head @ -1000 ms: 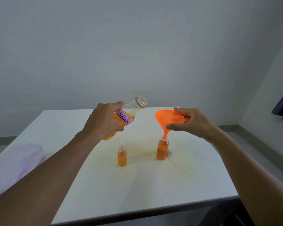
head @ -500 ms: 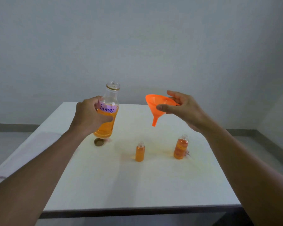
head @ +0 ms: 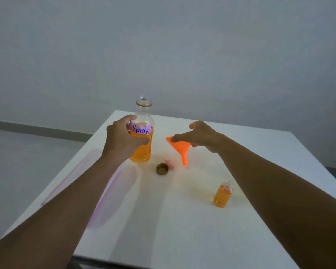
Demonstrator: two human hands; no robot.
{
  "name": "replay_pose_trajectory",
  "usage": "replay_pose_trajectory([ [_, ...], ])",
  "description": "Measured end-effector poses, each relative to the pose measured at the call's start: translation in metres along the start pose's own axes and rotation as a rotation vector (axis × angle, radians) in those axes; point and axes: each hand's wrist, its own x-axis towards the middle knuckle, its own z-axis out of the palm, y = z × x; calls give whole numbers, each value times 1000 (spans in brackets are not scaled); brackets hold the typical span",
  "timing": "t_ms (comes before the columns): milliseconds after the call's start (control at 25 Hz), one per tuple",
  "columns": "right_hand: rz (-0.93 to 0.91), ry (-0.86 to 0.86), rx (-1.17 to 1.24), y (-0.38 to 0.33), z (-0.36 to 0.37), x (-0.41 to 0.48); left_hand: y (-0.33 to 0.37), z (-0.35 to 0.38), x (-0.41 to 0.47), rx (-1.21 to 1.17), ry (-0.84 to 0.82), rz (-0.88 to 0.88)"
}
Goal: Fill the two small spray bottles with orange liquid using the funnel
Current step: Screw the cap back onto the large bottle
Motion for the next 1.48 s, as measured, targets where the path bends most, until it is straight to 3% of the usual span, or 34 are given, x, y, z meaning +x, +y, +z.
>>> replay_pose_trajectory([
  [280,16,38,-172,-11,29,20,-23,11,8,5,-1,-20],
  [800,116,133,-178,-11,48,27,-36,16,-1,-131,-56,-90],
  [920,-42,405,-73,-16,44,5,-36,17,-8,-149,-68,-96],
  [1000,-308,627,54,-11,53,-17,-36,19,-11,-159,-60,-95],
  [1040,-437,658,52,-5,60,-27,-35,19,-12,-164,-52,-89],
  [1120,-607,510,-66,10,79,-42,-33,16,-10,-143,-28,-61],
  [1240,-668,211,-437,28,100,-52,-28,9,-5,-121,-7,5],
  [1360,-718,153,-763,32,108,-47,-25,0,1,-138,-52,67],
  [1480,-758,137,-810,32,107,-38,-24,-8,6,-123,-121,135],
])
